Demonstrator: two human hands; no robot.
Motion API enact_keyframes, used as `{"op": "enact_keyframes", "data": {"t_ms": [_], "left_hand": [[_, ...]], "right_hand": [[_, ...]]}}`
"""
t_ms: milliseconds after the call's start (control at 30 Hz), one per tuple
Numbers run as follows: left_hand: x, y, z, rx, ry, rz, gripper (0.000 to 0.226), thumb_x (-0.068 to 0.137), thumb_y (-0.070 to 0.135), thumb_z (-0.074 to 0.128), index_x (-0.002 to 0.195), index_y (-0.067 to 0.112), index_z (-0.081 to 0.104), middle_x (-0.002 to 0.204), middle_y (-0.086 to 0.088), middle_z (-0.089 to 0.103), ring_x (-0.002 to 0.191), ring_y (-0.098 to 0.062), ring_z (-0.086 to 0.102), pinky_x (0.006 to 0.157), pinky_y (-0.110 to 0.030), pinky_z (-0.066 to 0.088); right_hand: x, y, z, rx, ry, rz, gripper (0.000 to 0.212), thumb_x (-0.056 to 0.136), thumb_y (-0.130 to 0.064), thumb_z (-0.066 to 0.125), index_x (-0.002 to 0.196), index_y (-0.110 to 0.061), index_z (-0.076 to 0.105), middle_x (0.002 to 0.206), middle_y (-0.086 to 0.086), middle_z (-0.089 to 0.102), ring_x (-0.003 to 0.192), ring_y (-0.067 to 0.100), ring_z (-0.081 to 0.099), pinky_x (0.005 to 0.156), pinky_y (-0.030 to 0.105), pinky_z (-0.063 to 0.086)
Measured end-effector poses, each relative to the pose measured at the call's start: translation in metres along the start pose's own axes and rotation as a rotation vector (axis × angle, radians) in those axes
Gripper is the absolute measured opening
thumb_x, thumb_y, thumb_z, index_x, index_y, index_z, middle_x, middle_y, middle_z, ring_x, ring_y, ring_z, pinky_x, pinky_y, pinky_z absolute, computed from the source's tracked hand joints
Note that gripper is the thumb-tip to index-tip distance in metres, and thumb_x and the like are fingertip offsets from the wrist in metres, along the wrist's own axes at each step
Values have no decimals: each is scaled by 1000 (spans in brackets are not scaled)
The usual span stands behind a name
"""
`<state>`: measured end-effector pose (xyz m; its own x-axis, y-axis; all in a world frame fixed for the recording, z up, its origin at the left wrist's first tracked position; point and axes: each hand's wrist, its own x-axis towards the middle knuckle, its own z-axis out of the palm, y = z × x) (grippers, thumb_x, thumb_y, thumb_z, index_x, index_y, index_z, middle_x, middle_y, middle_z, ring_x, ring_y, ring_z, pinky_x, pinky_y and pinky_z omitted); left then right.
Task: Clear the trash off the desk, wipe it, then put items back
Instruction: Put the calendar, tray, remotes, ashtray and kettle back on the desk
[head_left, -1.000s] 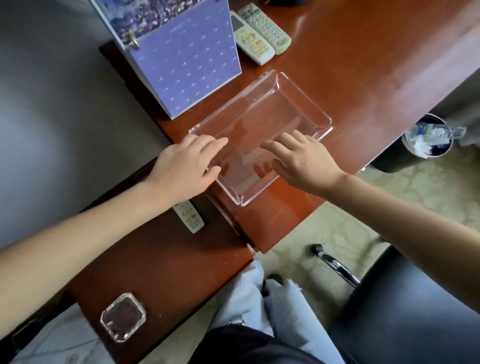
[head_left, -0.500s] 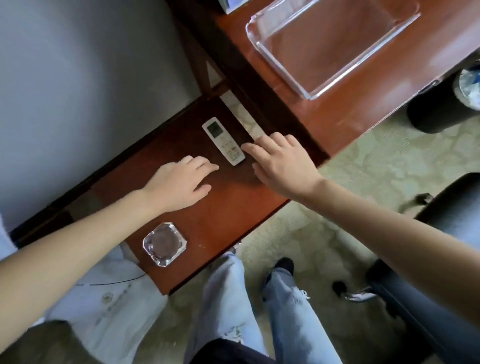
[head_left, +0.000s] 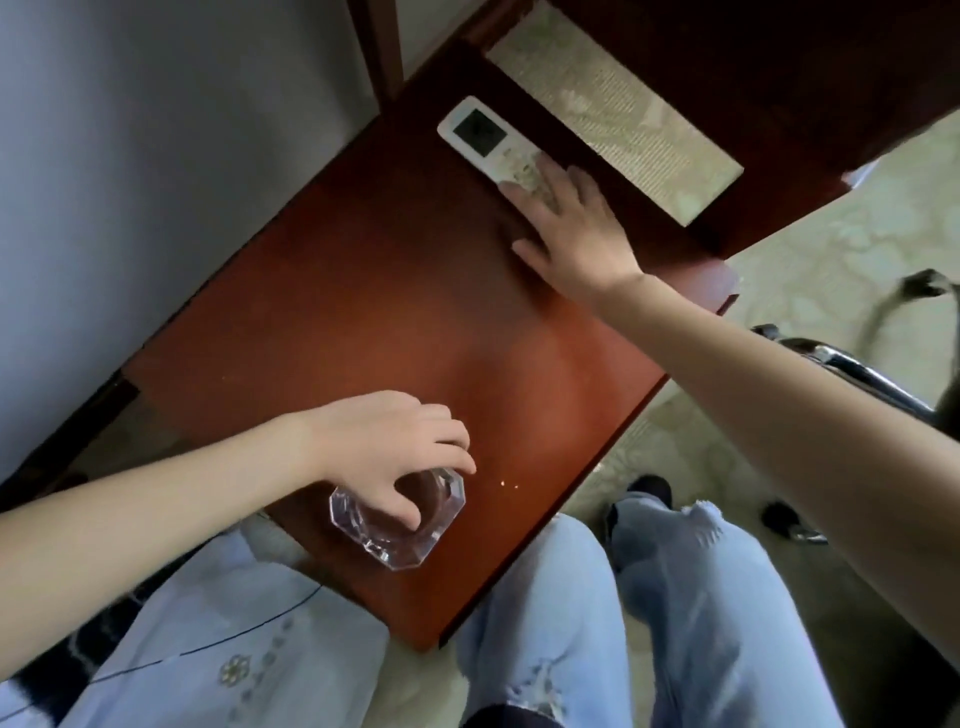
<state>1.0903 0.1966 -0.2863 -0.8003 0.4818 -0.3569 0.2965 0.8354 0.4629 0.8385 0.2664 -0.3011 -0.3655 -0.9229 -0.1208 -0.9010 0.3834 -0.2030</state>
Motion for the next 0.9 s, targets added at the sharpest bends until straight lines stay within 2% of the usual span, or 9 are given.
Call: {"op": "enact_keyframes", "data": {"t_ms": [67, 167, 300, 367, 433, 500, 633, 800, 900], "left_hand": [[1, -8, 7, 49, 13, 70, 60, 63, 59, 69, 114, 30, 59, 108, 10, 59, 86, -8, 56, 55, -23, 47], [3, -21, 11, 86, 51, 122, 52, 58, 53, 78, 103, 30, 63, 96, 10, 58, 76, -9, 55, 48, -23, 44], [7, -30, 14, 47, 36, 114, 35, 66, 51, 71, 94, 32, 63, 81, 15, 55, 70, -6, 52, 45, -13, 27], [9, -35, 13, -29, 33, 5, 25, 77, 46, 64, 97, 32, 64, 84, 15, 56, 80, -6, 53, 51, -11, 20], [13, -43, 4, -128, 43, -169, 23, 84, 42, 61, 103, 30, 64, 90, 15, 55, 89, -7, 53, 57, -17, 29], [17, -52, -9, -242, 151, -318, 21, 83, 38, 63, 103, 29, 65, 92, 15, 55, 90, -10, 56, 69, -26, 40], [28, -63, -34, -478, 291, -397, 18, 79, 32, 66, 97, 29, 66, 96, 14, 64, 89, -9, 58, 83, -35, 47], [34, -54, -54, -600, 329, -405, 22, 77, 31, 66, 95, 42, 59, 95, 15, 65, 89, -5, 58, 80, -30, 48], [28, -38, -79, -673, 395, -419, 33, 80, 14, 71, 92, 44, 63, 90, 12, 63, 78, 3, 58, 67, -12, 44]], "right_hand": [[5, 0, 8, -20, 9, 34, 54, 95, -28, 49, 145, -28, 29, 156, 14, 11, 137, 40, 17, 110, 49, 23], [6, 7, 15, 56, 22, 134, 53, 95, -19, 47, 144, -32, 31, 151, 17, 21, 130, 38, 26, 101, 49, 35], [-23, 11, 21, 86, 63, 133, 55, 88, -7, 52, 139, -24, 41, 131, 26, 39, 109, 44, 41, 87, 49, 42], [-49, 15, 27, 56, 83, 112, 56, 81, -5, 52, 135, -17, 44, 120, 29, 45, 98, 45, 46, 86, 51, 43], [-73, 18, 28, 42, 66, 166, 60, 74, -8, 51, 133, -11, 41, 112, 27, 48, 93, 43, 47, 86, 50, 44], [-83, 18, 23, 45, 31, 246, 67, 74, -19, 58, 136, -9, 36, 113, 22, 48, 100, 41, 45, 89, 48, 42], [-63, 12, 11, 106, -23, 201, 88, 75, -33, 69, 146, -18, 20, 129, 16, 45, 114, 36, 42, 96, 45, 40], [-52, 12, 3, 226, -87, 216, 91, 76, -23, 70, 148, -16, 15, 125, 15, 46, 112, 34, 41, 96, 41, 40], [-65, 16, -22, 225, -32, 212, 82, 77, -23, 69, 145, -13, 25, 123, 13, 46, 106, 31, 42, 92, 35, 36]]}}
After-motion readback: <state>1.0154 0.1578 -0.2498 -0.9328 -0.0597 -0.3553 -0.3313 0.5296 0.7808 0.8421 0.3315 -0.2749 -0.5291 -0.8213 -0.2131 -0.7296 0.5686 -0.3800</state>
